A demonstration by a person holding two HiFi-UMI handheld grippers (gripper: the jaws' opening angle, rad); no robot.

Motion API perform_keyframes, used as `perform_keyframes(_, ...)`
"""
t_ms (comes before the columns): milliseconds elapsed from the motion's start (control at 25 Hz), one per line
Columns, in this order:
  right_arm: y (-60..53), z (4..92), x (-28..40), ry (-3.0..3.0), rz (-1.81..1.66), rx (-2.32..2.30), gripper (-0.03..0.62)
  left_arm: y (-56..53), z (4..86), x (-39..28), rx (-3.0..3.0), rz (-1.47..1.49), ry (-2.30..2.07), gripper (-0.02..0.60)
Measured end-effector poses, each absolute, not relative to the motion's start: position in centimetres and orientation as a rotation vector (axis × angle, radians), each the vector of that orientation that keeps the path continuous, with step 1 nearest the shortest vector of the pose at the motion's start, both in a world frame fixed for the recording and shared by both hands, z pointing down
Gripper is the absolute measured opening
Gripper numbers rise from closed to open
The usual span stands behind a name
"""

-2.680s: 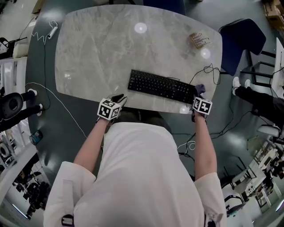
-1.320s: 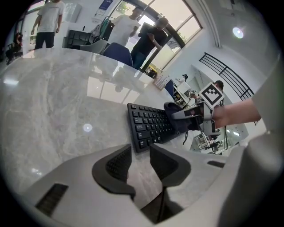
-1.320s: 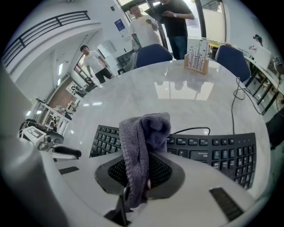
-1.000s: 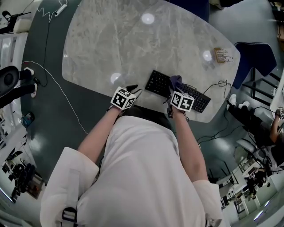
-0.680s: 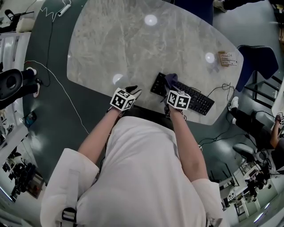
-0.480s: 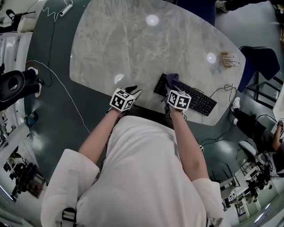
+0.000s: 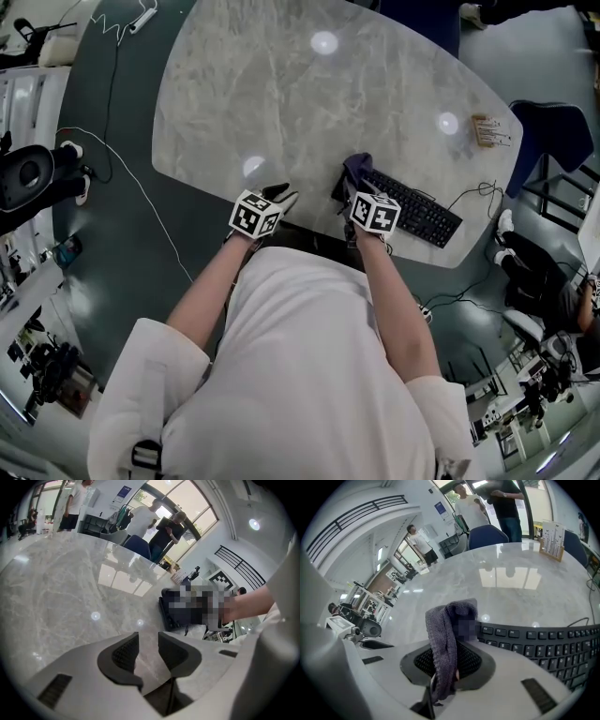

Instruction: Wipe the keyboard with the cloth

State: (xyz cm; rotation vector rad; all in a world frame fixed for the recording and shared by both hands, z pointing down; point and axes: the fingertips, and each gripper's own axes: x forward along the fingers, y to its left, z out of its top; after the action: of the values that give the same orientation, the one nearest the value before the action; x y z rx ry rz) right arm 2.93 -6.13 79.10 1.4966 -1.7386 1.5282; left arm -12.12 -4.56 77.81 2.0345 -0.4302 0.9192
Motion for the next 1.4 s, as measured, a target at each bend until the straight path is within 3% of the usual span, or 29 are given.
perform_keyframes(600, -4.7, 74.9, -1.9, -2.048, 1.522, 1.232, 0.079, -6.2, 75.8, -11.7, 2.102, 0.889, -0.401, 0.121)
perform_keyframes(1400, 5.2, 68.5, 7.8, -2.064, 1.341, 1.498, 0.08, -3.0, 71.1, -5.9, 2.254, 0.889, -0.447, 0.008)
